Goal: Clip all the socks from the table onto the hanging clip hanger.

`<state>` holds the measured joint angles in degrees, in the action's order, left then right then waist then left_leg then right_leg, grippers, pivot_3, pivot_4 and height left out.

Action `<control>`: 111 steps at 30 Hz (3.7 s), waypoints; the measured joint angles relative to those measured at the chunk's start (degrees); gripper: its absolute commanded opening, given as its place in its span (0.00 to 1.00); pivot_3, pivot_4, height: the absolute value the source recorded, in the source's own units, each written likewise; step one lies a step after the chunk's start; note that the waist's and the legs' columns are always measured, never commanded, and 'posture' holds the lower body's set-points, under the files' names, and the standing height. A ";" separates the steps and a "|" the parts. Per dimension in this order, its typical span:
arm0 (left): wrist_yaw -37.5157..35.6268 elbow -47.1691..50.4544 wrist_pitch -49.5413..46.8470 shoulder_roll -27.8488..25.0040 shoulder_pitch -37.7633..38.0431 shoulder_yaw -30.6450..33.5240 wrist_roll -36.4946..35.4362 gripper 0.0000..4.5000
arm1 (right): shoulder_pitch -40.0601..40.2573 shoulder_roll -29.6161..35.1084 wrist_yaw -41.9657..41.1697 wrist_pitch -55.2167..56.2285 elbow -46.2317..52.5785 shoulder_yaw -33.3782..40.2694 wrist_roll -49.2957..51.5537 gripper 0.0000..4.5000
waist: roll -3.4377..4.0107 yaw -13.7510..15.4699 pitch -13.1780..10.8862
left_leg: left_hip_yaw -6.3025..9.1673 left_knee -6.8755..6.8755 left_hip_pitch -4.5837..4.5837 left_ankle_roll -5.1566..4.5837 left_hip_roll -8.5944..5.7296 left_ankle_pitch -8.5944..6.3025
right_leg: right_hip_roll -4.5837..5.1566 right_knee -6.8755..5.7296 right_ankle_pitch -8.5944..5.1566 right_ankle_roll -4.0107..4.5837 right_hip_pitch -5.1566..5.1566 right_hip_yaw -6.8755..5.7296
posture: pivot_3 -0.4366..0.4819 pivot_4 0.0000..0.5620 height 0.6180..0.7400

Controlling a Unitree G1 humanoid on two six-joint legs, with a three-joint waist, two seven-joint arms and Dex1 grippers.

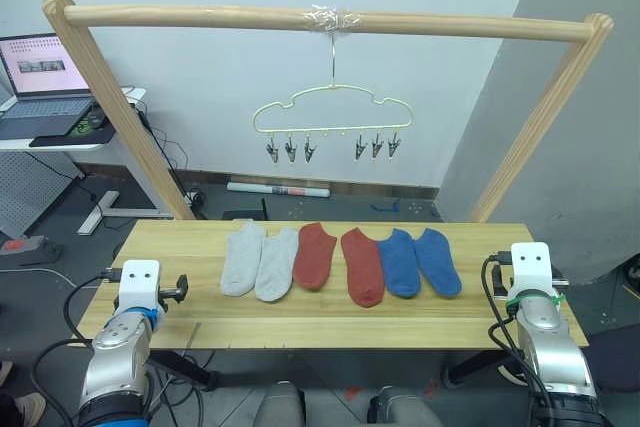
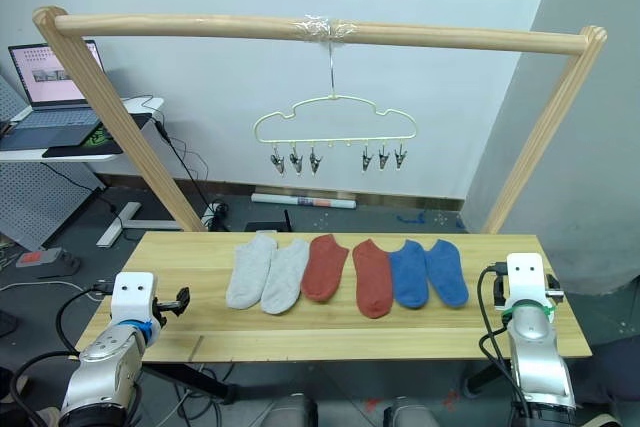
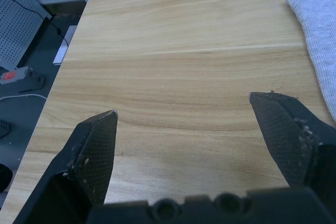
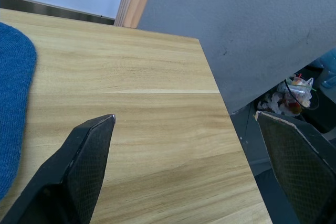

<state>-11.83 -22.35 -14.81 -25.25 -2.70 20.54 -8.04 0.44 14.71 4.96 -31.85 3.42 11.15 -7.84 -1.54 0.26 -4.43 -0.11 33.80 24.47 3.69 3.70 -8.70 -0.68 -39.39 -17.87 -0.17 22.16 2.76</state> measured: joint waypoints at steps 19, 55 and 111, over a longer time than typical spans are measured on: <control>-1.58 5.02 0.51 0.00 1.73 1.78 -4.30 0.99 | -0.04 0.57 -4.45 0.88 0.48 0.11 2.23 1.00 | -0.02 -0.06 -0.15 | 0.01 0.00 0.00 0.00 0.01 0.00 | 0.00 0.00 -0.02 0.03 -0.02 0.02 | 0.56 0.15 1.00; -1.32 14.31 6.68 11.22 -21.19 -10.31 -4.10 0.40 | -32.56 2.89 -46.10 1.57 9.51 -17.36 30.99 1.00 | -0.21 -0.31 -2.26 | 0.17 0.07 0.28 -0.04 0.02 0.00 | -0.23 0.29 0.42 -0.63 -0.06 -0.09 | 0.51 0.19 1.00; -1.20 -10.32 19.10 12.72 -36.51 -11.00 -2.08 0.82 | -36.05 -0.08 -41.10 -3.79 12.96 -18.68 33.81 1.00 | -0.26 -0.70 -5.99 | 0.23 0.08 0.43 -0.04 0.04 0.00 | -0.23 0.32 0.55 -0.87 0.05 -0.16 | 0.45 0.35 1.00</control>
<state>-13.03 -32.67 4.29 -12.53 -39.21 9.53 -10.12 -35.61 14.62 -36.14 -35.64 16.38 -7.53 25.96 -1.80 -0.43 -10.42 0.12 33.88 24.90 3.65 3.73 -8.70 -0.90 -39.06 -17.32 -1.05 22.21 2.60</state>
